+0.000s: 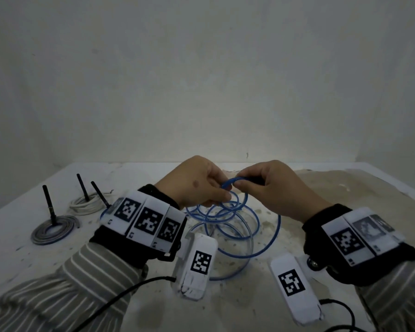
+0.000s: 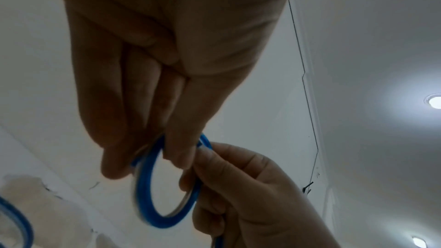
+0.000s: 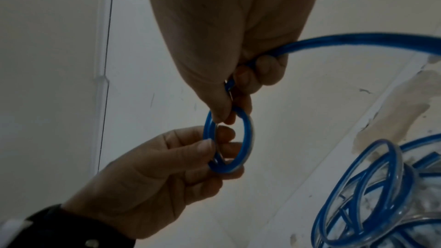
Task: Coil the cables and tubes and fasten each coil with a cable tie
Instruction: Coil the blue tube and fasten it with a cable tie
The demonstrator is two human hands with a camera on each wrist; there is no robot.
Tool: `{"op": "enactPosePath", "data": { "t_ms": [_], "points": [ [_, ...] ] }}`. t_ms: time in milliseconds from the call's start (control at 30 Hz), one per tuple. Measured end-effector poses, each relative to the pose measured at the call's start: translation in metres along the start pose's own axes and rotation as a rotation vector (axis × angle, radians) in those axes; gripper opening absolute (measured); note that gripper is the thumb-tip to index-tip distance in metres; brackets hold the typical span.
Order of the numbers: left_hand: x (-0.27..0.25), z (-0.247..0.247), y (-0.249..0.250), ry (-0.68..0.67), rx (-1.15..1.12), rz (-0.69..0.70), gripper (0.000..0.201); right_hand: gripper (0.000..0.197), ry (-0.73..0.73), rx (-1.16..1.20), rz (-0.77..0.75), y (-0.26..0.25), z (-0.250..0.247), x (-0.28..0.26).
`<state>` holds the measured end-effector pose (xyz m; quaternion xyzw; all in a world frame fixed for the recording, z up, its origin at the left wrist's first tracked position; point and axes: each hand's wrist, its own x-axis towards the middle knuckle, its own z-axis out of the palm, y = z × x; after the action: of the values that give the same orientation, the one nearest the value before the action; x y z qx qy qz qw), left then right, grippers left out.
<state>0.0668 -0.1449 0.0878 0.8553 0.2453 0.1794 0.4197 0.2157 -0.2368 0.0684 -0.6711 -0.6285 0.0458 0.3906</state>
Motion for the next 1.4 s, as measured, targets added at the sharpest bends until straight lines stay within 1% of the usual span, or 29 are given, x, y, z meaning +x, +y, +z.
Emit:
{"op": "enactPosePath", "data": {
  "t_ms": [67,167,333,400,533,600,667,733,800,867,967,1033,1067,1100,1167,1300,1367,1400],
  "points": [
    [0.001,-0.001,0.0,0.01,-0.006,-0.014,0.013,0.012,0.016,-0.015,-0.02,0.0,0.003,0.0],
    [0.0,-0.001,0.001,0.007,-0.122,-0.039,0.012,0.012,0.042,0.062,-0.023,-0.001,0.003,0.001],
    [0.001,0.006,-0.002,0.054,-0.245,-0.044,0.011,0.013,0.06,0.13,-0.007,-0.001,0.001,0.001],
    [0.001,0.009,-0.003,0.04,-0.277,-0.059,0.012,0.012,0.037,0.162,0.003,0.001,0.0,-0.001],
    [-0.002,0.01,-0.011,-0.039,-0.318,-0.102,0.013,0.007,0.027,0.27,0.042,0.005,-0.01,-0.003],
    [-0.005,0.01,-0.014,-0.065,-0.323,-0.114,0.013,0.004,0.013,0.253,0.029,0.004,-0.017,-0.002],
    [-0.006,0.011,-0.016,-0.059,-0.362,-0.117,0.013,0.002,0.006,0.245,0.024,0.002,-0.022,-0.001],
    [-0.007,0.012,-0.016,-0.019,-0.413,-0.101,0.011,0.002,0.019,0.271,0.028,0.002,-0.024,-0.001],
    [-0.007,0.015,-0.017,0.053,-0.489,-0.073,0.009,0.006,0.021,0.316,0.053,0.003,-0.021,-0.002],
    [-0.005,0.021,-0.018,0.135,-0.629,-0.051,0.009,0.014,0.003,0.471,0.106,0.007,-0.014,-0.004],
    [0.0,0.035,-0.015,0.231,-0.91,-0.046,0.007,0.027,0.012,0.688,0.202,0.008,-0.004,-0.004],
    [0.004,0.046,-0.013,0.267,-1.038,-0.059,0.005,0.029,0.047,0.779,0.224,0.005,0.001,-0.003],
    [0.004,0.051,-0.014,0.269,-1.053,-0.065,0.006,0.029,0.074,0.805,0.219,0.003,0.002,-0.002],
    [0.004,0.056,-0.015,0.256,-1.027,-0.072,0.006,0.028,0.103,0.81,0.211,0.002,0.003,-0.001],
    [0.003,0.065,-0.021,0.209,-0.885,-0.092,0.006,0.024,0.131,0.784,0.203,0.001,0.004,0.0],
    [-0.001,0.062,-0.028,0.165,-0.603,-0.121,0.005,0.018,0.062,0.751,0.225,0.002,0.006,-0.003],
    [-0.002,0.049,-0.027,0.154,-0.505,-0.088,0.006,0.018,0.019,0.604,0.205,0.003,0.008,-0.004],
    [-0.002,0.041,-0.026,0.153,-0.474,-0.062,0.009,0.018,-0.009,0.516,0.184,0.004,0.008,-0.005]
  ]
}}
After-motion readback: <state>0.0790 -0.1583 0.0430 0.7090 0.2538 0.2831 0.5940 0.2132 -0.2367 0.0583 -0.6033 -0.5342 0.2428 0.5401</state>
